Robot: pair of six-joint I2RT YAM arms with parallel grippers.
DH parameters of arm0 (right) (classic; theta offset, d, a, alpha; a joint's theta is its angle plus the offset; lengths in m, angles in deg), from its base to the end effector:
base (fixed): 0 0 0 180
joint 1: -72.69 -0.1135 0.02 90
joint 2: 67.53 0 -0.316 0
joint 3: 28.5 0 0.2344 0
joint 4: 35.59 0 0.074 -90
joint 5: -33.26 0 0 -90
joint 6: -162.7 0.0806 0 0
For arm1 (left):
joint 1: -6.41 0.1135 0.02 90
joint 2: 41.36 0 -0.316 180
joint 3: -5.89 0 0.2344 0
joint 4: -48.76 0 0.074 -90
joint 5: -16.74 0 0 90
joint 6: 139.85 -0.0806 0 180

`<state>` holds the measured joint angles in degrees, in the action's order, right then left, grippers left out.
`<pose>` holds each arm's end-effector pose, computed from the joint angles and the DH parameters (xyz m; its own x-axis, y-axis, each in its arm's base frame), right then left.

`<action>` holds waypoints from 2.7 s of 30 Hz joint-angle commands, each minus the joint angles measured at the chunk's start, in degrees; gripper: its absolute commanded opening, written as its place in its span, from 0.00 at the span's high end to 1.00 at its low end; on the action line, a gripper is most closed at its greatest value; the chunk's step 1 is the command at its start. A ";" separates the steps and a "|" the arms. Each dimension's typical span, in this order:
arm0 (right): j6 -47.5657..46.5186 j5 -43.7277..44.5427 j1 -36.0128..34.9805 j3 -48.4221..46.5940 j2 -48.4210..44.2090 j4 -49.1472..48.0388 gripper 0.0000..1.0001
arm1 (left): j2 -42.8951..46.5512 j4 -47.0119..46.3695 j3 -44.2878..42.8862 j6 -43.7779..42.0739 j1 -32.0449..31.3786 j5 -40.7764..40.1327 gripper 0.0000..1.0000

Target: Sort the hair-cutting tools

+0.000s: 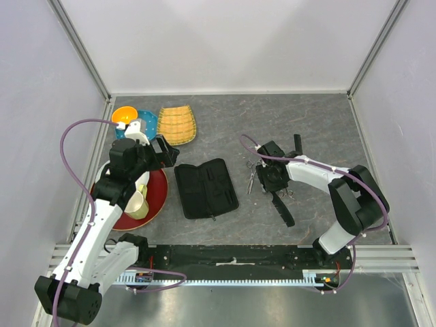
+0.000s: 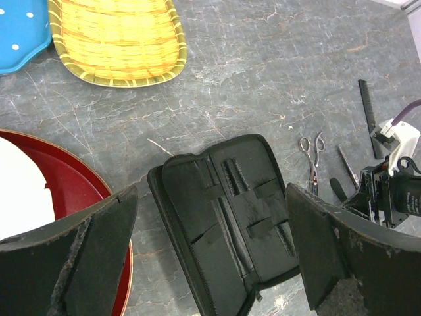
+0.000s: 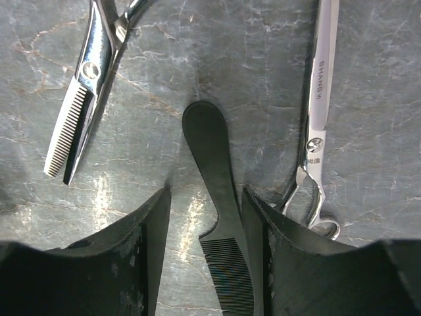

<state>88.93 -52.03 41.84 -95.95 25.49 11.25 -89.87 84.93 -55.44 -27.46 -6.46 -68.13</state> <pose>0.2564 0.1455 0.1808 -0.9226 -0.2266 -0.3120 -0.2415 0.9704 0.0093 0.1747 -0.0473 0.3411 -0.4722 -0.2813 -0.8354 0.1319 0.9145 -0.3825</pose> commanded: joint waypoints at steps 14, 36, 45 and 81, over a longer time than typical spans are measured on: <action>1.96 -2.78 0.09 2.00 2.61 -0.63 0.67 | 0.17 0.28 -1.75 -3.41 0.29 2.78 0.00; 5.83 -0.14 -0.35 1.12 5.68 1.39 0.68 | -0.27 1.95 -2.72 -3.14 0.21 1.38 0.01; 5.04 -0.67 -0.44 0.77 9.29 2.00 0.75 | -0.27 1.95 -2.72 -3.06 0.29 1.82 0.01; 4.43 -12.16 -2.54 -6.70 -11.01 1.92 1.00 | -10.36 -12.01 3.08 11.52 -3.83 28.62 0.09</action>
<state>93.49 -57.56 40.62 -99.75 18.58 16.01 -98.61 83.29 -53.73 -23.22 -7.97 -46.78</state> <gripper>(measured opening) 0.197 0.916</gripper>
